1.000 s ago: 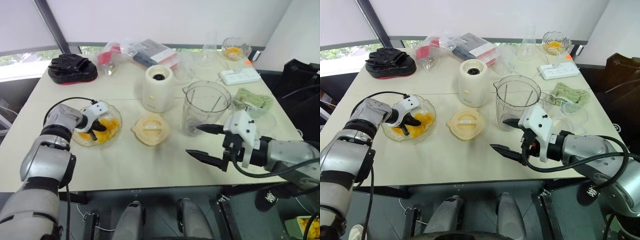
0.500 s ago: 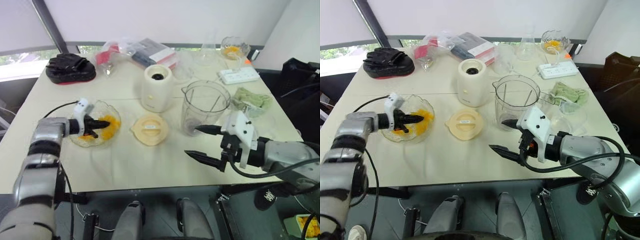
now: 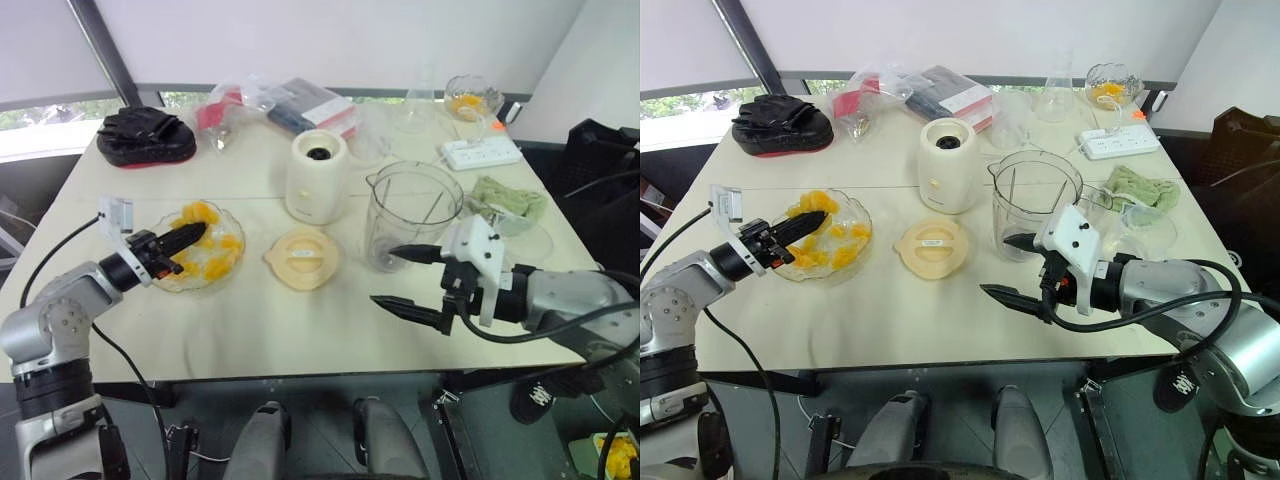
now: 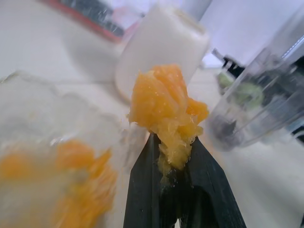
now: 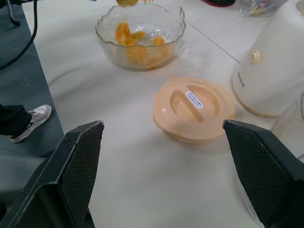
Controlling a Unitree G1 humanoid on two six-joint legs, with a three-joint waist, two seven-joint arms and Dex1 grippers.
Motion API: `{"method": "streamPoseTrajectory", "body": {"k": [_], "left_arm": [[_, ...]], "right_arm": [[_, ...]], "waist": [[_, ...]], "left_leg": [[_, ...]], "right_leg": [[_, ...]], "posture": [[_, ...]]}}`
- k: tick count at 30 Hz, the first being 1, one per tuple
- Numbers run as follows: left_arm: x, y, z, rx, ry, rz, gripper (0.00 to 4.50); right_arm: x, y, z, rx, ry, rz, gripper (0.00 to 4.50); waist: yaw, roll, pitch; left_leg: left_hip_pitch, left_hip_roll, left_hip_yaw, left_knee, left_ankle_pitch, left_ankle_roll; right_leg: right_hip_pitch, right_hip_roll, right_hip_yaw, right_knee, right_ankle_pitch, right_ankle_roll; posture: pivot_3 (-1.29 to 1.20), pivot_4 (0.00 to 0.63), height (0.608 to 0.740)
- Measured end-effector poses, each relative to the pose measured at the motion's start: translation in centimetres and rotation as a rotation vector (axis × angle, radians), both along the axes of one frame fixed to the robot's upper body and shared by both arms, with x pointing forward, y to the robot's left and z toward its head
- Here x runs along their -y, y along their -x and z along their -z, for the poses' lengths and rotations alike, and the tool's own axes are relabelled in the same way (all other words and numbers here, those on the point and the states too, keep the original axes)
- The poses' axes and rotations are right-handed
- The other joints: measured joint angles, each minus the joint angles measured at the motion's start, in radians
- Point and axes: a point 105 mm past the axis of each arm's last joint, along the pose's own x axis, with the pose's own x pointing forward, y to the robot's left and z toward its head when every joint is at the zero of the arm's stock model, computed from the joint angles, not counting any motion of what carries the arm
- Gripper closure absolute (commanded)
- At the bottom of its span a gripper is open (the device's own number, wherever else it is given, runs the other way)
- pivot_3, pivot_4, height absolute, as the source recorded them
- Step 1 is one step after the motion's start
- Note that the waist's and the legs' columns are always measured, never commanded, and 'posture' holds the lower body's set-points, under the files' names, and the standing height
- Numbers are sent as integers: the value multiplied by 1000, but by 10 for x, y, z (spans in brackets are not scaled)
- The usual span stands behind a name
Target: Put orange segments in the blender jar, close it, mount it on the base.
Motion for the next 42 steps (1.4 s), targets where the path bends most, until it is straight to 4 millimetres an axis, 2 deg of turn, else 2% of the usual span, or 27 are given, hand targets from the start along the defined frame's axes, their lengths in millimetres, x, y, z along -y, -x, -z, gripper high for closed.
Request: {"method": "streamPoseTrajectory", "body": {"k": [4, 6, 9, 11, 14, 18, 20, 22, 25, 29, 32, 35, 36, 42], "left_arm": [[8, -9, -27, 71, -3, 17, 4486], [20, -17, -41, 106, -23, 62, 4486], [48, -40, -86, 212, -59, 181, 4486], [68, -48, -116, 300, -103, 261, 4486], [105, -60, -141, 374, -140, 404, 4486], [162, -70, -141, 368, -161, 595, 4486], [204, -68, -136, 379, -192, 731, 4486], [233, -62, -126, 383, -237, 832, 4486], [255, -58, -109, 359, -282, 897, 4486], [280, -54, -87, 341, -375, 936, 4486], [283, -57, -76, 336, -439, 914, 4486], [281, -62, -70, 329, -485, 886, 3627], [282, -63, -69, 334, -501, 875, 3219], [285, -67, -72, 359, -487, 822, 189]], "right_arm": [[-2, 0, 1, -3, -9, 1, 287], [-1, 0, 3, -5, -12, 14, 287], [-3, 2, 4, 4, -25, 34, 287], [-5, 2, 4, 12, -39, 49, 287], [-3, 2, 7, 20, -41, 89, 287], [1, 4, 10, 38, -53, 160, 287], [5, 12, 14, 42, -62, 220, 287], [5, 19, 16, 48, -64, 258, 287], [10, 23, 17, 66, -65, 327, 287], [20, 28, 23, 69, -79, 437, 287], [25, 31, 25, 81, -83, 487, 287], [28, 34, 26, 90, -81, 515, 287], [29, 36, 27, 88, -81, 522, 287], [30, 38, 24, 110, -89, 540, 287]], "waist": [[0, 0, 0], [4, 0, 0], [18, -2, 0], [19, -1, 0], [21, -1, 0], [24, -2, 1], [27, -2, 1], [19, -2, 1], [-1, -1, 1], [-1, -1, 1], [-1, -1, 1], [1, -1, 1], [2, -1, 1], [2, -1, 1]], "left_leg": [[0, 0, 0, 0, 0, 0], [0, 0, 0, 0, 0, 0], [-2, -1, -1, 2, 0, 0], [-2, -1, 1, 2, 0, 0], [-2, -1, 1, 0, 0, 0], [-3, -2, 0, -2, 0, 1], [-4, -2, 0, -2, -1, 2], [-4, -2, 2, -2, -2, 4], [-3, -2, 2, -2, -4, 7], [-2, -1, 2, -2, -4, 7], [-2, -1, 2, -1, -4, 7], [-2, -1, 2, 0, -4, 7], [-2, -1, 2, 0, -4, 7], [-3, -2, 2, -1, -4, 7]], "right_leg": [[0, 0, 0, 0, 0, 0], [0, 0, 0, 0, 0, 0], [1, 1, -1, -2, 0, -1], [2, 0, 0, -4, 1, -1], [2, 0, 0, -8, 1, -1], [2, 0, -1, -9, 0, 1], [2, 0, -1, -10, 0, 1], [2, -1, 0, -10, 0, 2], [1, 0, 0, -9, 0, 2], [1, 0, 0, -8, -1, 2], [1, 0, 0, -8, -1, 2], [2, 0, 0, -8, -1, 2], [2, 0, 0, -8, -1, 2], [2, 0, 0, -9, -1, 4]], "posture": [[0, 150, 740], [0, 150, 740], [0, 150, 740], [0, 150, 740], [0, 150, 740], [0, 150, 740], [0, 150, 740], [0, 150, 740], [0, 150, 740], [0, 150, 740], [0, 150, 740], [0, 150, 740], [0, 150, 740], [0, 150, 740]]}}
